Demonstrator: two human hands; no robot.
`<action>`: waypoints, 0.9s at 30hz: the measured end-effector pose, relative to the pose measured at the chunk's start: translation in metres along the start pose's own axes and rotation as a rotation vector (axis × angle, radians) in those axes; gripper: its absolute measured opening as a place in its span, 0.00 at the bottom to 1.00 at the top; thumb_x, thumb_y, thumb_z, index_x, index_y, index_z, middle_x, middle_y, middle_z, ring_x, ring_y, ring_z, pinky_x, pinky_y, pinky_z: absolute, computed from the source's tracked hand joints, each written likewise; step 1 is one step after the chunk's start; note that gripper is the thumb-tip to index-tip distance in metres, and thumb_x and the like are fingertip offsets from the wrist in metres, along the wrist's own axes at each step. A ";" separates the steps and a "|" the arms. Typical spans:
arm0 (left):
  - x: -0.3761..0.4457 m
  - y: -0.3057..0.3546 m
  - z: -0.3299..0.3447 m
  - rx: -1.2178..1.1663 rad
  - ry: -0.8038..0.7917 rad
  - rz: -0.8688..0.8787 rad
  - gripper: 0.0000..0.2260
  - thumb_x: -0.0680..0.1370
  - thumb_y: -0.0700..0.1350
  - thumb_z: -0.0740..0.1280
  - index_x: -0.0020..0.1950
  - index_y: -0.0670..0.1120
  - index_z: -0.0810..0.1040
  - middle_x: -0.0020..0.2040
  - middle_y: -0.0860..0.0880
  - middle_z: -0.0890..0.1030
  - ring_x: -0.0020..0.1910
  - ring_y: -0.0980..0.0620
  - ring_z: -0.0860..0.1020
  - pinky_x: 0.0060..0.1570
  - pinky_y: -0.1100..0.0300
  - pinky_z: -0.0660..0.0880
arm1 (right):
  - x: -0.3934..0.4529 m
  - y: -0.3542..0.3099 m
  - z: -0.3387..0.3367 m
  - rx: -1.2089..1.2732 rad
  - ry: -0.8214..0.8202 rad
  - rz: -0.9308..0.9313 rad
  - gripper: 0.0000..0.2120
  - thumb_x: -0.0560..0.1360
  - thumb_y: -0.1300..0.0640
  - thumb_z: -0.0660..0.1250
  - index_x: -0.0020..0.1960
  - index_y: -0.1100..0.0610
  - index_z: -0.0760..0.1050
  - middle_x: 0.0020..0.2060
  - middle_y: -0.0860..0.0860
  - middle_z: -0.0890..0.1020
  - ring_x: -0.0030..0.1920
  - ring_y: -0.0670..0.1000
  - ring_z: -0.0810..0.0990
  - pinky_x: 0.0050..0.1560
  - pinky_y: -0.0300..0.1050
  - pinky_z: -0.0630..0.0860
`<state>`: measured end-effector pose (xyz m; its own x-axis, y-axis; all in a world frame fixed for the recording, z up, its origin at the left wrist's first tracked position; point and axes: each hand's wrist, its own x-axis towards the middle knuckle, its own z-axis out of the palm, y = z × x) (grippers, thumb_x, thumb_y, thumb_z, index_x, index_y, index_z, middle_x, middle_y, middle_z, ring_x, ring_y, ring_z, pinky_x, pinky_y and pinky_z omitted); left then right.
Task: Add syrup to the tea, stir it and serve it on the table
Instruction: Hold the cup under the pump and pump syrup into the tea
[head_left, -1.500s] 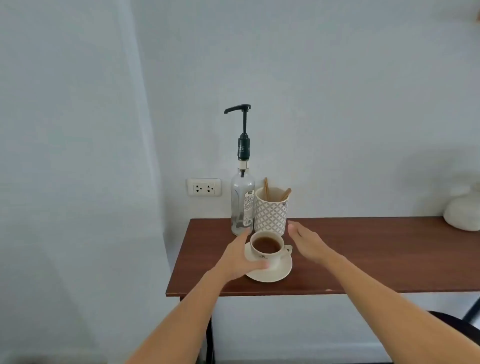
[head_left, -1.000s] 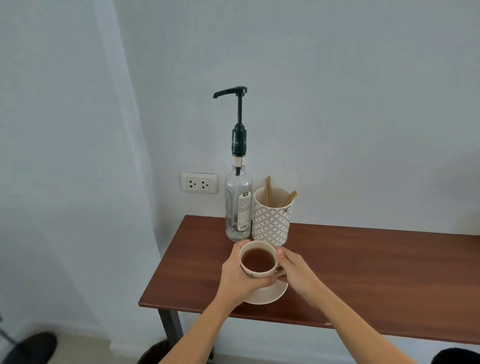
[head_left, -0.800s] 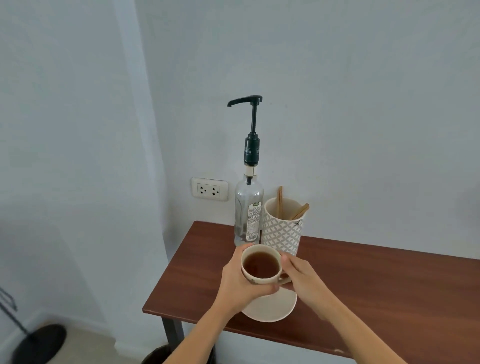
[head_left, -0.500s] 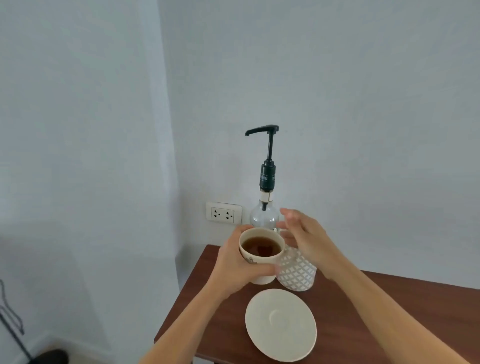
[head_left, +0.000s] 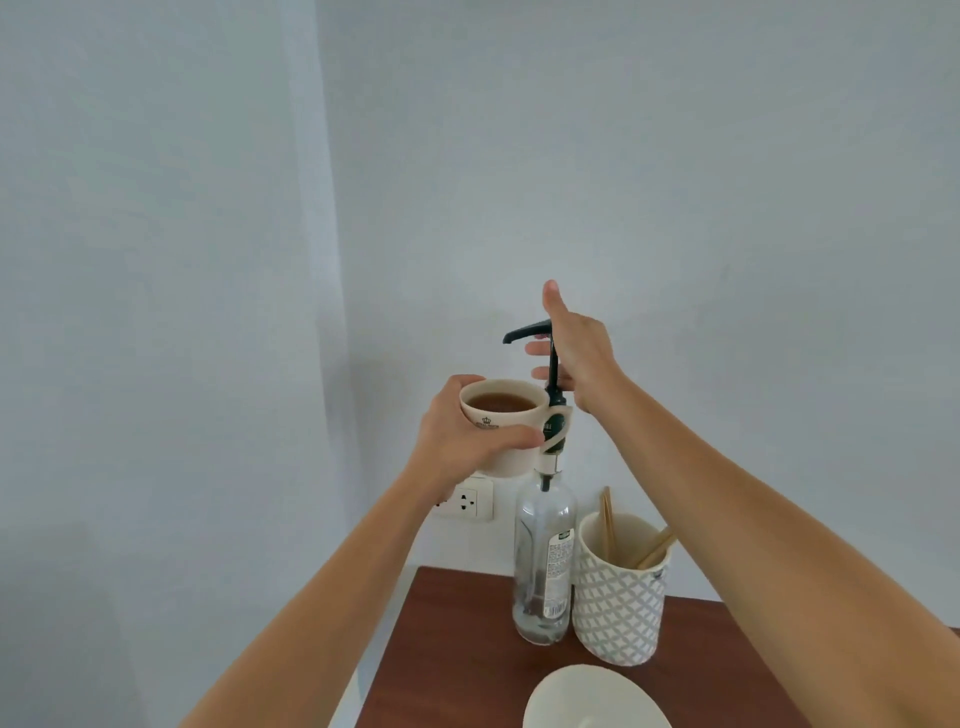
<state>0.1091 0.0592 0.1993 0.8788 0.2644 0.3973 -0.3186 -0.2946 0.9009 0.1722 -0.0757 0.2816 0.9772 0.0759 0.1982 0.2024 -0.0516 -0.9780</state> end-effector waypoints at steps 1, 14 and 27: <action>0.004 0.002 0.000 0.001 0.000 0.001 0.36 0.48 0.55 0.82 0.54 0.56 0.75 0.48 0.55 0.84 0.47 0.55 0.83 0.46 0.56 0.80 | 0.002 0.001 0.001 0.014 0.001 0.021 0.21 0.75 0.34 0.63 0.41 0.52 0.76 0.46 0.55 0.87 0.44 0.62 0.87 0.51 0.53 0.83; 0.029 0.005 -0.001 -0.043 -0.034 -0.018 0.36 0.48 0.55 0.82 0.53 0.56 0.74 0.48 0.56 0.83 0.47 0.55 0.82 0.42 0.59 0.76 | 0.011 0.015 0.009 0.022 -0.004 -0.084 0.24 0.72 0.52 0.62 0.17 0.48 0.77 0.24 0.52 0.85 0.41 0.64 0.86 0.39 0.48 0.77; 0.031 0.007 -0.001 -0.031 -0.063 -0.035 0.36 0.47 0.55 0.81 0.53 0.55 0.74 0.50 0.54 0.83 0.49 0.53 0.81 0.45 0.56 0.79 | 0.010 0.022 0.010 0.031 0.046 -0.097 0.20 0.72 0.53 0.61 0.22 0.52 0.77 0.30 0.58 0.87 0.32 0.57 0.80 0.34 0.45 0.76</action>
<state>0.1341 0.0663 0.2178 0.9098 0.2156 0.3547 -0.2974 -0.2577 0.9193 0.1860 -0.0660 0.2616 0.9552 0.0329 0.2940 0.2946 -0.0151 -0.9555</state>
